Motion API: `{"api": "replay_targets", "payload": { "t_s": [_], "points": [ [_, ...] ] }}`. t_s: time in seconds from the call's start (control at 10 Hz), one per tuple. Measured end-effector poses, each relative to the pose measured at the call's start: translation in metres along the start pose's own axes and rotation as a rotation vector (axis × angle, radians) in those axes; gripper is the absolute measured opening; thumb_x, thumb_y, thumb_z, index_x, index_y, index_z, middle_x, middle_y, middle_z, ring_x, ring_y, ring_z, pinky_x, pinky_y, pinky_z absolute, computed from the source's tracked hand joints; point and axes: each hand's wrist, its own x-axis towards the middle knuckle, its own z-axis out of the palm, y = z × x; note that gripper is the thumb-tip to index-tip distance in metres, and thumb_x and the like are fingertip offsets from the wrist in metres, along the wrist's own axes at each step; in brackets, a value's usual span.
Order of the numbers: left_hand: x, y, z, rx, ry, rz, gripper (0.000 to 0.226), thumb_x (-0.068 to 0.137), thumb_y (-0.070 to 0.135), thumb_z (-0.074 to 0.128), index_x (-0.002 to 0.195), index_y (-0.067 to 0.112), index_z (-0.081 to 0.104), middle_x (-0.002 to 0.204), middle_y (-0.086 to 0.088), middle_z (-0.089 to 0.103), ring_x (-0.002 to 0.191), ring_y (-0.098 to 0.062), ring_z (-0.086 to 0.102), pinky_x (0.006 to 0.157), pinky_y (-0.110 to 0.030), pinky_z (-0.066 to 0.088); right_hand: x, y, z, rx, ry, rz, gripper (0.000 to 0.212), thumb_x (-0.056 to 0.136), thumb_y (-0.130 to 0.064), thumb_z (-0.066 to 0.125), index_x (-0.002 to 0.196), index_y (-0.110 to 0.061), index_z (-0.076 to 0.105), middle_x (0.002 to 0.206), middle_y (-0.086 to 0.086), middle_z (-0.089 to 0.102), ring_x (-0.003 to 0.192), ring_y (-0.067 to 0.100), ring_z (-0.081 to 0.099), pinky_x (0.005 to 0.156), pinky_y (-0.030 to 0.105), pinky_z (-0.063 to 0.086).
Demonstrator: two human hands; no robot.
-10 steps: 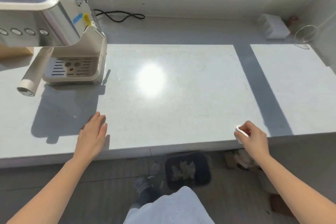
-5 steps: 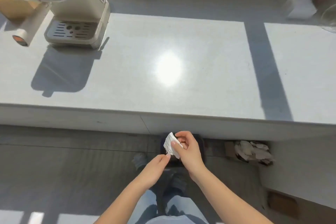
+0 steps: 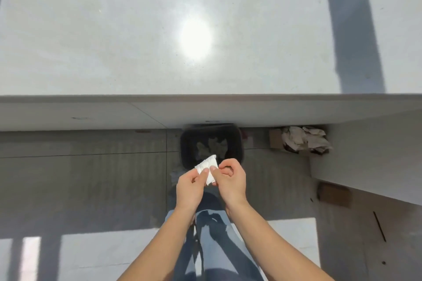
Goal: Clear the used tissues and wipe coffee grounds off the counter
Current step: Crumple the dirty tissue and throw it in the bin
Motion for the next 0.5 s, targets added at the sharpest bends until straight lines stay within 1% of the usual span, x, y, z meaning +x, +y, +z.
{"api": "replay_targets", "payload": {
  "t_s": [0.1, 0.2, 0.3, 0.4, 0.5],
  "points": [
    [0.028, 0.002, 0.010, -0.062, -0.143, -0.210, 0.026, 0.093, 0.026, 0.052, 0.085, 0.007, 0.068, 0.078, -0.008, 0.068, 0.072, -0.018, 0.059, 0.068, -0.029, 0.046, 0.024, 0.014, 0.009, 0.030, 0.063, 0.080, 0.013, 0.082, -0.010, 0.070, 0.081, -0.020, 0.061, 0.079, 0.002, 0.069, 0.073, 0.015, 0.068, 0.064, 0.025, 0.057],
    [0.051, 0.003, 0.018, -0.142, -0.235, -0.362, 0.020, 0.095, 0.031, 0.048, 0.092, 0.019, 0.064, 0.083, 0.001, 0.071, 0.082, -0.011, 0.066, 0.075, -0.025, 0.049, 0.050, 0.025, 0.016, 0.061, 0.154, 0.146, 0.011, 0.084, -0.014, 0.068, 0.086, -0.020, 0.059, 0.088, 0.003, 0.068, 0.086, 0.021, 0.066, 0.079, 0.037, 0.057],
    [0.066, 0.005, 0.021, -0.162, -0.264, -0.395, 0.024, 0.096, 0.039, 0.043, 0.091, 0.021, 0.058, 0.094, 0.002, 0.069, 0.089, -0.012, 0.063, 0.087, -0.032, 0.044, 0.071, 0.030, 0.016, 0.172, 0.203, 0.275, 0.013, 0.089, -0.015, 0.062, 0.101, -0.013, 0.056, 0.098, 0.007, 0.064, 0.093, 0.024, 0.063, 0.078, 0.036, 0.056],
    [0.075, 0.004, 0.020, -0.167, -0.276, -0.431, 0.034, 0.096, 0.043, 0.043, 0.119, 0.019, 0.048, 0.118, -0.003, 0.061, 0.100, -0.016, 0.059, 0.092, -0.033, 0.039, 0.082, 0.034, 0.010, 0.164, 0.111, 0.351, 0.028, 0.092, -0.020, 0.057, 0.118, -0.013, 0.050, 0.102, 0.005, 0.058, 0.093, 0.022, 0.056, 0.081, 0.036, 0.054],
    [0.077, 0.007, 0.019, -0.196, -0.261, -0.386, 0.048, 0.097, 0.041, 0.041, 0.140, 0.019, 0.036, 0.141, -0.004, 0.049, 0.118, -0.020, 0.053, 0.102, -0.035, 0.035, 0.081, 0.037, 0.001, -0.014, 0.009, 0.320, 0.034, 0.094, -0.027, 0.053, 0.126, -0.018, 0.046, 0.105, 0.000, 0.053, 0.098, 0.021, 0.052, 0.098, 0.043, 0.048]
  ]
}}
